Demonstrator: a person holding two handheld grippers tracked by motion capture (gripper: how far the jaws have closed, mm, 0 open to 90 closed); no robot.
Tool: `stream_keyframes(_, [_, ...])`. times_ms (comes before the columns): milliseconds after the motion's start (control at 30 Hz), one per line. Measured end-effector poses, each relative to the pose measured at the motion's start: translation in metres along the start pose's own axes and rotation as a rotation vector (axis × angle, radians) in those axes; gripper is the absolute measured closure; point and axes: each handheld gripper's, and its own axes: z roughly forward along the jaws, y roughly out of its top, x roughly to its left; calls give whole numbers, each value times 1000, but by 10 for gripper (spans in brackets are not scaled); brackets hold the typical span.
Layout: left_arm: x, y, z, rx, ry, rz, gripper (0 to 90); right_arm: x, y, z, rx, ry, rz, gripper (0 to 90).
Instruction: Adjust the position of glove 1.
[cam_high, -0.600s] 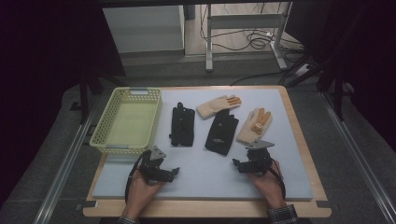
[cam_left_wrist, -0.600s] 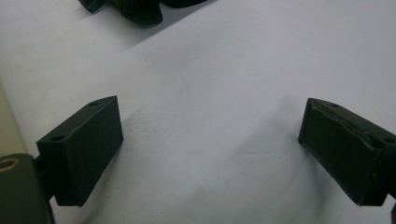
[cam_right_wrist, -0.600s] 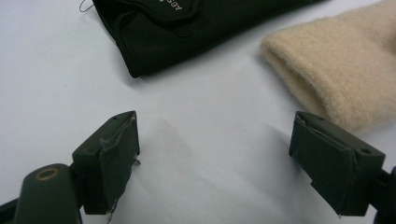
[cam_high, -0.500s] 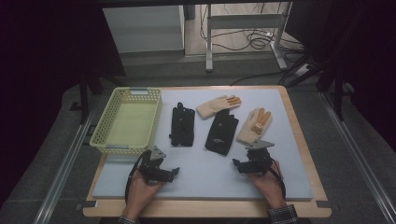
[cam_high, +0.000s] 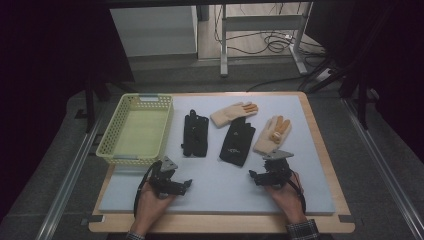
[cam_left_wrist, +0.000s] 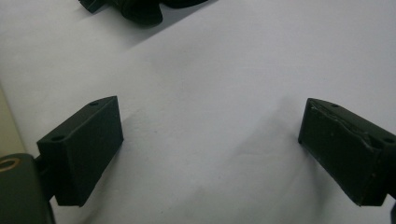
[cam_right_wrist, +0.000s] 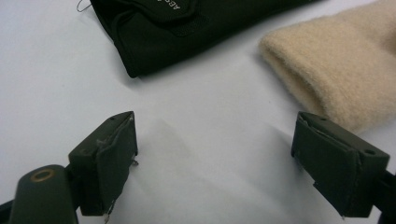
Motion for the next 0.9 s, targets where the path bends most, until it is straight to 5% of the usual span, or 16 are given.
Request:
stream_keyframes(600, [0, 0, 0, -2, 0, -1, 65, 4, 3, -3, 2, -1, -17, 193])
stream_keyframes(900, [0, 0, 0, -2, 1, -1, 65, 4, 21, -12, -34, 55, -17, 205])
